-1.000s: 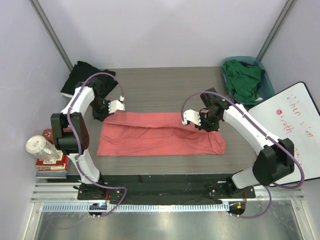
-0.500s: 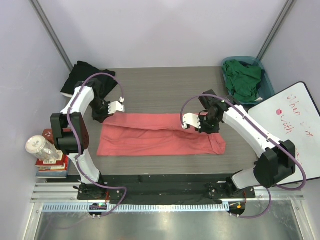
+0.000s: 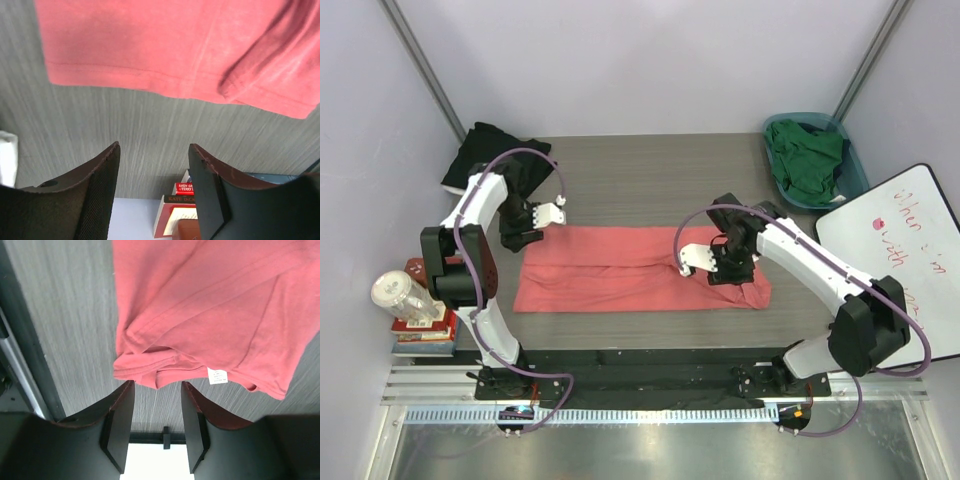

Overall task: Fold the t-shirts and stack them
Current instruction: Fold the other side of the tshirt into a rectangle

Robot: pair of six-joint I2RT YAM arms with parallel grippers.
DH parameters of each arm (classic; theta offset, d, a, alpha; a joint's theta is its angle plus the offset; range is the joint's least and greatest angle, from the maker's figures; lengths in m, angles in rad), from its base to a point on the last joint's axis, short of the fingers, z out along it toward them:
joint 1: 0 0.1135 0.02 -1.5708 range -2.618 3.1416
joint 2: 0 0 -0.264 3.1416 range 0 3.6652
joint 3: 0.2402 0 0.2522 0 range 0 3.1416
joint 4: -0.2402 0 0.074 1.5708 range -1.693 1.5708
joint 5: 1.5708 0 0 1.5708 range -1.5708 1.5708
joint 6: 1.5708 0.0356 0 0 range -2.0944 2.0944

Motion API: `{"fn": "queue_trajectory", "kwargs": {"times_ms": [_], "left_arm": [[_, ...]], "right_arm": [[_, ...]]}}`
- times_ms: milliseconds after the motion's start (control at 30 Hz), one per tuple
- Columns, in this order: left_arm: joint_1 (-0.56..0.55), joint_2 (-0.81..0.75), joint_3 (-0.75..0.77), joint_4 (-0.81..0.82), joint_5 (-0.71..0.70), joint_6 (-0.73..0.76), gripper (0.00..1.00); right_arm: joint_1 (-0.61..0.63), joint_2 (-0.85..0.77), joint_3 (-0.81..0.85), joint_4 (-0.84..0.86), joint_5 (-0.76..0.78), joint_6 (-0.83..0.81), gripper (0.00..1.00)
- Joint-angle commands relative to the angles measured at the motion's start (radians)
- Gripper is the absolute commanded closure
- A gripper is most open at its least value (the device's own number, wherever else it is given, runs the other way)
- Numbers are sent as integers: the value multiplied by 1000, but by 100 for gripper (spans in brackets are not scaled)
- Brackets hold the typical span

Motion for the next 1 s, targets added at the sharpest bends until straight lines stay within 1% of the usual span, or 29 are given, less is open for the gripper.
{"fn": "queue_trajectory", "kwargs": {"times_ms": [0,33,67,100,133,167,200,267,367,400,433,500,600,767,967], "left_arm": [[8,6,67,64,31,-65,42],[8,10,79,94,49,-110,42],[8,19,93,96,59,-124,42],[6,26,116,104,71,-138,42],[5,30,124,116,80,-170,42],[3,35,135,113,85,-174,42],[-3,44,151,113,88,-182,42],[-12,50,159,116,100,-199,42],[-28,58,152,127,96,-214,42],[-56,58,150,127,94,-220,42],[-63,58,147,128,94,-225,42],[-75,52,130,136,100,-237,42],[-84,35,96,157,92,-240,42],[-86,43,87,161,79,-243,43],[-86,49,92,165,71,-245,43]], "right_arm": [[-15,13,9,167,21,117,52],[-26,40,22,181,-5,141,53],[-29,92,34,191,-16,163,54],[-32,127,66,215,-31,212,60],[-46,160,84,226,-76,234,62],[-50,206,98,241,-94,252,62],[-55,214,109,285,-117,275,62],[-58,262,124,307,-155,275,62],[-67,348,198,304,-189,297,61],[-72,400,245,304,-196,301,61],[-76,424,273,304,-206,312,62],[-95,479,348,303,-229,321,64],[-98,513,403,284,-242,301,66],[-101,560,419,278,-240,263,67],[-99,585,430,258,-274,248,65]]}}
